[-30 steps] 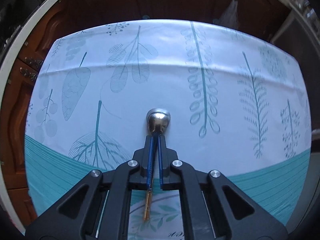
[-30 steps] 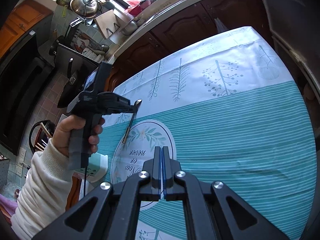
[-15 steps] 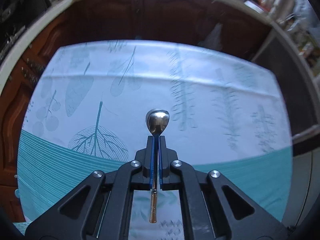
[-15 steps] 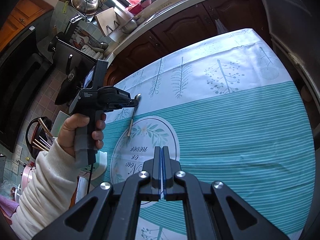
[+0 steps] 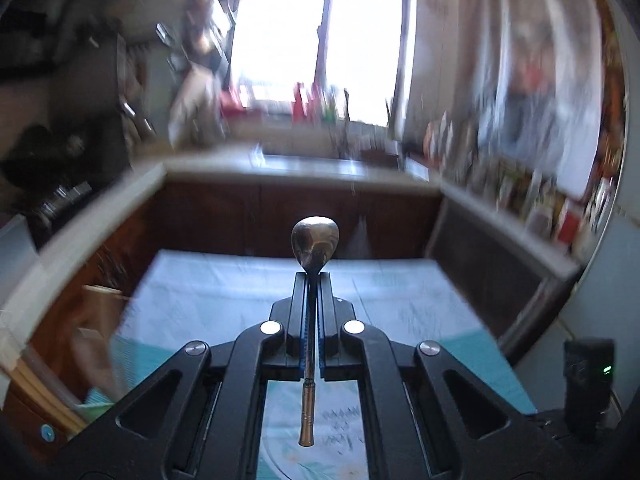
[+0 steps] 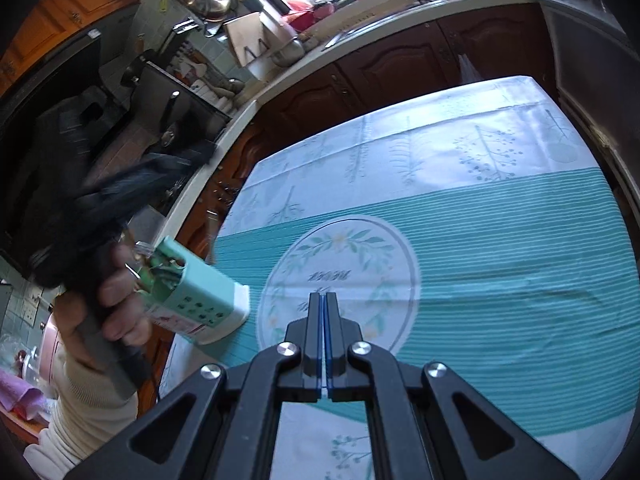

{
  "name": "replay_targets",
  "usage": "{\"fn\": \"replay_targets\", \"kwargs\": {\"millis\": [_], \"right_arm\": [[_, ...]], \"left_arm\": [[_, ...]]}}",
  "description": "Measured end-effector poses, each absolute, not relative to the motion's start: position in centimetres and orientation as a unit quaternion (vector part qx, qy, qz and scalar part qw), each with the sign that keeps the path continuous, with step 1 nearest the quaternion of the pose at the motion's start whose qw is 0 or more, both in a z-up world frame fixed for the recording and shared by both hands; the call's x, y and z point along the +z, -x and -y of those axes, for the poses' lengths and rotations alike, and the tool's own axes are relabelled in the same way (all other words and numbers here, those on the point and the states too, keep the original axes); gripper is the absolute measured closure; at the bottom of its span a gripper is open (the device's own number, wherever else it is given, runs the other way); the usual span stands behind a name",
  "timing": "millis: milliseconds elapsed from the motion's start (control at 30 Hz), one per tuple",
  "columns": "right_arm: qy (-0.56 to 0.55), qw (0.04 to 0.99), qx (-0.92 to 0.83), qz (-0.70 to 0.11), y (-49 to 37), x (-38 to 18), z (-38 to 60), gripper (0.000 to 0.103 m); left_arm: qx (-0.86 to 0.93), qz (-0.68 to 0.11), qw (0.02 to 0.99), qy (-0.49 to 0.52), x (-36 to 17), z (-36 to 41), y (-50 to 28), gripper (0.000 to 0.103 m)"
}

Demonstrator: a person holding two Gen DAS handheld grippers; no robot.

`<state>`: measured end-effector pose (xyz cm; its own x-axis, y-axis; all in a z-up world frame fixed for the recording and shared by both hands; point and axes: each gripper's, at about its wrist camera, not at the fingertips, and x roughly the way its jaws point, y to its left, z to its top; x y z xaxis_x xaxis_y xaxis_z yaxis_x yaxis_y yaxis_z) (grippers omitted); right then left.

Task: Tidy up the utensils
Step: 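Lift the spoon with the left tool and lower it into the green caddy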

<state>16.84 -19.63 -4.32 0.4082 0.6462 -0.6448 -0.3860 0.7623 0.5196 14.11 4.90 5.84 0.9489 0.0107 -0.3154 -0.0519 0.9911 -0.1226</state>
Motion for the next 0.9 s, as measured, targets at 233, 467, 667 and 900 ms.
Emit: {"fn": "replay_targets", "kwargs": {"millis": [233, 467, 667, 900], "right_arm": [[-0.107, 0.83, 0.338, -0.431, -14.0, -3.6, 15.5, 0.102], [-0.043, 0.836, 0.36, -0.413, -11.2, -3.4, 11.0, 0.102], [-0.016, 0.836, 0.367, -0.408, -10.1, -3.6, 8.7, 0.102], [-0.006, 0.835, 0.364, -0.411, -9.5, -4.3, 7.4, 0.102]], "left_arm": [[0.065, -0.066, 0.991, 0.094, 5.3, -10.9, -6.7, 0.102], [0.057, -0.063, 0.993, 0.087, 2.1, -14.5, -5.9, 0.102], [0.042, -0.068, 0.995, 0.068, -1.1, -15.1, -7.5, 0.102], [0.016, -0.121, 0.988, 0.098, -4.3, -15.1, -7.6, 0.101]]}}
